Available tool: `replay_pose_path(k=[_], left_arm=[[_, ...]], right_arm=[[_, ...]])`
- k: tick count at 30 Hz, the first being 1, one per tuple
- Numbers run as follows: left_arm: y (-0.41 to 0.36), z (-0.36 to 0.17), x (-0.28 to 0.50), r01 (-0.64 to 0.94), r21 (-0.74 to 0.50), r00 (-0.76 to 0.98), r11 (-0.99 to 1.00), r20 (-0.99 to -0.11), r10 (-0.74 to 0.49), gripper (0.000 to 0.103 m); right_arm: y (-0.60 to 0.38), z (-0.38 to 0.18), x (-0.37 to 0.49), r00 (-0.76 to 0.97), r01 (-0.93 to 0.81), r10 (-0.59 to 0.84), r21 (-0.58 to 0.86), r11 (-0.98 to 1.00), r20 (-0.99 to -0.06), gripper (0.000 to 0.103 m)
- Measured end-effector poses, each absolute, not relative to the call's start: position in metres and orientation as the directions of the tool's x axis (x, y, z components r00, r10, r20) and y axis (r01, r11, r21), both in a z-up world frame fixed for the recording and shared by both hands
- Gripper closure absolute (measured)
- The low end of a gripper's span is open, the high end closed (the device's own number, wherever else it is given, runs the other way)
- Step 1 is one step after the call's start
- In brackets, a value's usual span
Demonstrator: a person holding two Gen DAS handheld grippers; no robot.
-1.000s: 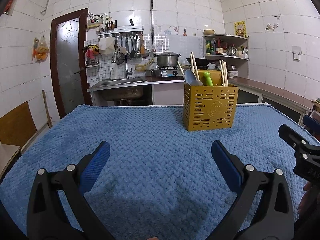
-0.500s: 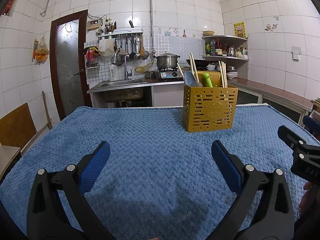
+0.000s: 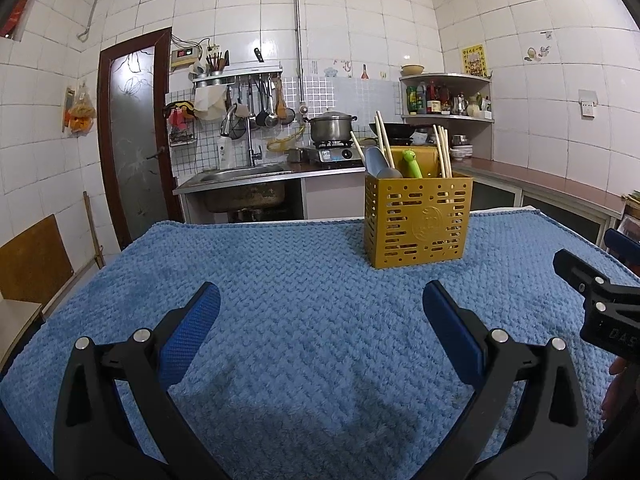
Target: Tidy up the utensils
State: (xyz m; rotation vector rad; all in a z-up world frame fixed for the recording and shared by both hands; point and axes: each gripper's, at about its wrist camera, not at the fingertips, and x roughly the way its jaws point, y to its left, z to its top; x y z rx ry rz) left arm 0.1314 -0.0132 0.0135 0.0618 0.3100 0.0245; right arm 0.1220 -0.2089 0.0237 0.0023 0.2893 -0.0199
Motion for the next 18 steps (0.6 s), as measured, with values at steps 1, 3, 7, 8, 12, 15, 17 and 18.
replay_pose_path(k=[1, 3, 7, 8, 12, 15, 17, 18], left_arm=[[-0.0127, 0.0136, 0.1317, -0.013, 0.062, 0.952, 0.998, -0.306, 0.031, 0.005], [-0.0122, 0.0137, 0.1329, -0.014, 0.058, 0.95, 0.998, -0.312, 0.031, 0.005], [-0.0102, 0.0129, 0.1348, -0.012, 0.049, 0.945, 0.999, -0.326, 0.027, 0.005], [-0.0096, 0.013, 0.135, -0.012, 0.045, 0.945, 0.999, -0.327, 0.026, 0.005], [-0.0085, 0.0125, 0.1351, -0.011, 0.038, 0.942, 0.999, -0.334, 0.023, 0.005], [-0.0068, 0.0126, 0.1373, -0.006, 0.024, 0.938, 1.0, -0.347, 0.014, 0.005], [-0.0052, 0.0127, 0.138, -0.009, 0.014, 0.937, 1.0, -0.349, 0.013, 0.005], [-0.0045, 0.0126, 0.1384, -0.01, 0.011, 0.936, 1.0, -0.352, 0.013, 0.005]], right_arm=[[-0.2086, 0.0239, 0.1218, 0.958, 0.021, -0.02, 0.0, 1.0, -0.285, 0.004], [-0.2088, 0.0236, 0.1221, 0.958, 0.022, -0.021, 0.0, 1.0, -0.287, 0.004], [-0.2082, 0.0238, 0.122, 0.958, 0.022, -0.022, -0.002, 1.0, -0.287, 0.004], [-0.2079, 0.0238, 0.1226, 0.957, 0.022, -0.022, -0.002, 1.0, -0.288, 0.004], [-0.2079, 0.0238, 0.1224, 0.957, 0.022, -0.021, 0.0, 1.0, -0.288, 0.004], [-0.2076, 0.0237, 0.1223, 0.957, 0.022, -0.021, -0.002, 1.0, -0.288, 0.004], [-0.2076, 0.0238, 0.1222, 0.958, 0.021, -0.02, 0.0, 1.0, -0.288, 0.004], [-0.2074, 0.0238, 0.1223, 0.958, 0.022, -0.022, -0.001, 1.0, -0.287, 0.004]])
